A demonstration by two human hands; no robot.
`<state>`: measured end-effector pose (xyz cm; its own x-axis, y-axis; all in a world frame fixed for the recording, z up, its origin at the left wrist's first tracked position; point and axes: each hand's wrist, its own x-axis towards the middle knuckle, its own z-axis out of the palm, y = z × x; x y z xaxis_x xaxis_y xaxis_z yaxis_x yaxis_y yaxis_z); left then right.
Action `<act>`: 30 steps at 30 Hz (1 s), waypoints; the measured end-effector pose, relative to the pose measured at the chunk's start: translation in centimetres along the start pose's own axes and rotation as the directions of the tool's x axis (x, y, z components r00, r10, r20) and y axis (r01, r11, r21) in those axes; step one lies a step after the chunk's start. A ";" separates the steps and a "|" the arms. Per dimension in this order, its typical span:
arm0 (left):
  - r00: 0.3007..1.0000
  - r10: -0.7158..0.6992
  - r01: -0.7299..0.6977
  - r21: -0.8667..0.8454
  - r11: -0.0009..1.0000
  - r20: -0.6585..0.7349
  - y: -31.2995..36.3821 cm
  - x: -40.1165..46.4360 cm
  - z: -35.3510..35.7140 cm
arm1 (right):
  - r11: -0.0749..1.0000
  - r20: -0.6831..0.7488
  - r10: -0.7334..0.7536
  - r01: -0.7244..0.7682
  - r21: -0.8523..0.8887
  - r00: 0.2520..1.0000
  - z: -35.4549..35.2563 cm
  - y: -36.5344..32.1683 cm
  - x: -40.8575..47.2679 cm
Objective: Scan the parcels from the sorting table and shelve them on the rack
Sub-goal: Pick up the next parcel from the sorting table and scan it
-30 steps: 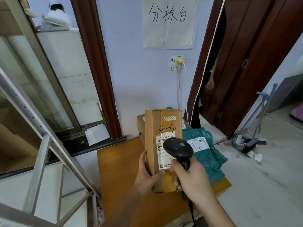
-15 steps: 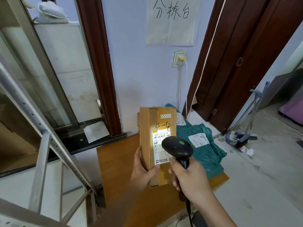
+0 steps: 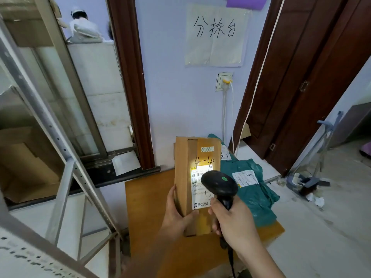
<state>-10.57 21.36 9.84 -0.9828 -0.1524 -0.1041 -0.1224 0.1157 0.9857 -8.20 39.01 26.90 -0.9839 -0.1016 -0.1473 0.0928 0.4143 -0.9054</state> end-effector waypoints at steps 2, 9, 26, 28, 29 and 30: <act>1.000 0.013 -0.013 -0.008 1.000 -0.017 0.7 -0.6 1.0 | 1.000 0.027 -0.010 0.011 -0.029 1.000 -0.9 0.7 -0.1; 0.993 0.026 -0.025 0.010 1.000 -0.116 1.7 -2.7 5.0 | 0.998 0.115 -0.062 0.060 0.020 0.991 -5.0 3.3 -1.7; 0.978 0.039 -0.031 0.039 0.999 -0.205 2.3 -6.5 11.1 | 0.990 0.168 -0.134 0.123 0.075 0.977 -11.0 6.0 -3.8; 0.978 0.035 -0.027 0.040 0.999 -0.206 2.3 -6.6 11.4 | 0.990 0.175 -0.135 0.123 0.075 0.975 -11.1 6.1 -3.8; 0.977 0.037 -0.029 0.041 0.999 -0.208 2.3 -6.7 11.4 | 0.989 0.175 -0.138 0.126 0.078 0.975 -11.1 6.2 -3.8; 0.977 0.040 -0.032 0.041 0.999 -0.210 2.2 -6.8 11.5 | 0.988 0.170 -0.141 0.129 0.081 0.975 -11.2 6.3 -3.8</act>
<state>-5.79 33.93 11.18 -0.9361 -0.3501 -0.0350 -0.0968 0.1606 0.9823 -5.61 52.11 26.17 -0.9465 -0.3116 -0.0838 -0.0225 0.3230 -0.9461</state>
